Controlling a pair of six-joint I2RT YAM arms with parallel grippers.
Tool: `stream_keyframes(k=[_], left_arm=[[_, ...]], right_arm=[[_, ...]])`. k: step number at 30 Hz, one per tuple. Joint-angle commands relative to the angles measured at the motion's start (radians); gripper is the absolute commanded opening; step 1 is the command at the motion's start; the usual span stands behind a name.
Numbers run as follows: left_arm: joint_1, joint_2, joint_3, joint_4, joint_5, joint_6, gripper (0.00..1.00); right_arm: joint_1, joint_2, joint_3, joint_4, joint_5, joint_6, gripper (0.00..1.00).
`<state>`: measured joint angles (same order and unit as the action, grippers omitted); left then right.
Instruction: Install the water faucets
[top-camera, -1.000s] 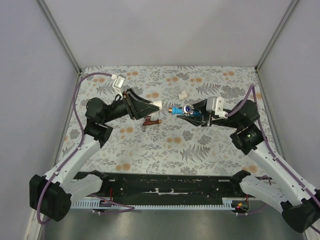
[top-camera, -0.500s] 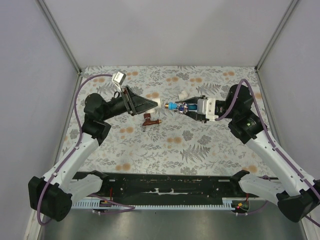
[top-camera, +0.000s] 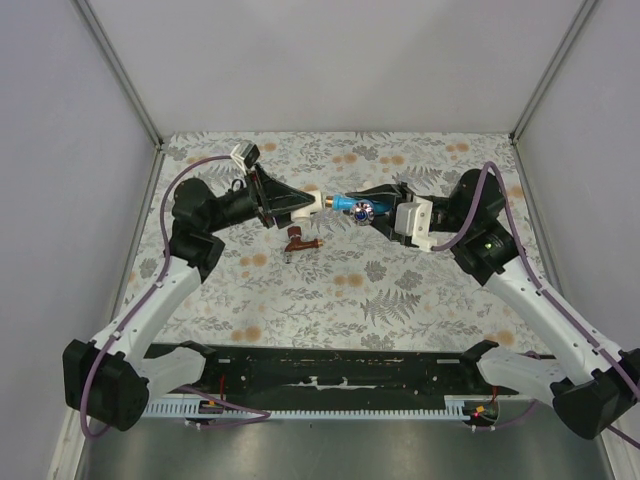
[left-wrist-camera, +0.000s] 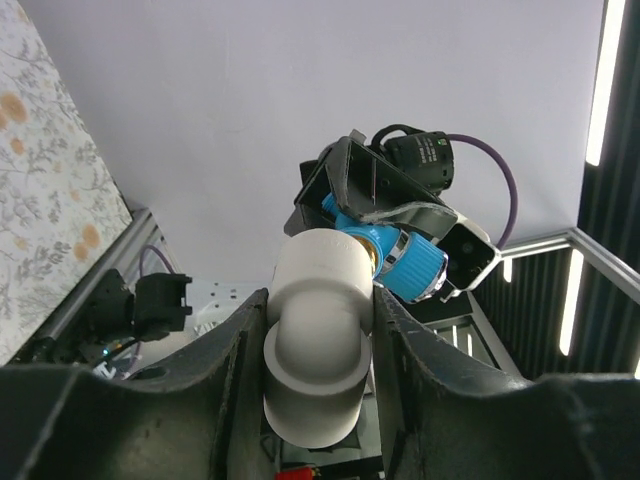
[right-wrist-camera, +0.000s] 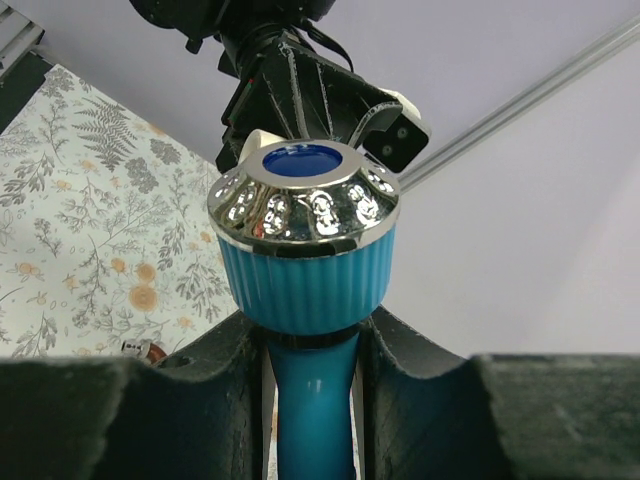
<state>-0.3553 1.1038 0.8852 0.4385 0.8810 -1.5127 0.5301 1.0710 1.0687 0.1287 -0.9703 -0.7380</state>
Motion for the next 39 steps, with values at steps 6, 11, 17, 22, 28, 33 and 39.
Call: stream_keyframes(k=[6, 11, 17, 22, 28, 33, 39], left_arm=[[0.004, 0.004, 0.098, 0.085, 0.118, -0.13, 0.02], [0.004, -0.004, 0.116, 0.059, 0.159, -0.126, 0.02], [0.004, -0.018, 0.129, -0.036, 0.165, -0.078, 0.02], [0.003, -0.021, 0.135, -0.063, 0.159, -0.072, 0.02], [0.003, -0.024, 0.158, -0.107, 0.161, -0.049, 0.02], [0.003, -0.033, 0.162, -0.129, 0.161, -0.04, 0.02], [0.001, -0.039, 0.162, -0.136, 0.161, -0.038, 0.02]], right_arm=[[-0.001, 0.01, 0.011, 0.105, -0.105, -0.04, 0.0], [-0.021, 0.018, 0.062, 0.003, -0.172, -0.09, 0.0], [-0.036, 0.01, 0.074, 0.032, -0.194, -0.09, 0.0], [-0.036, 0.026, 0.082, 0.061, -0.211, -0.084, 0.0], [-0.036, 0.044, 0.103, 0.063, -0.228, -0.084, 0.0], [-0.036, 0.063, 0.114, 0.075, -0.235, -0.078, 0.0], [-0.036, 0.073, 0.122, 0.103, -0.237, -0.066, 0.0]])
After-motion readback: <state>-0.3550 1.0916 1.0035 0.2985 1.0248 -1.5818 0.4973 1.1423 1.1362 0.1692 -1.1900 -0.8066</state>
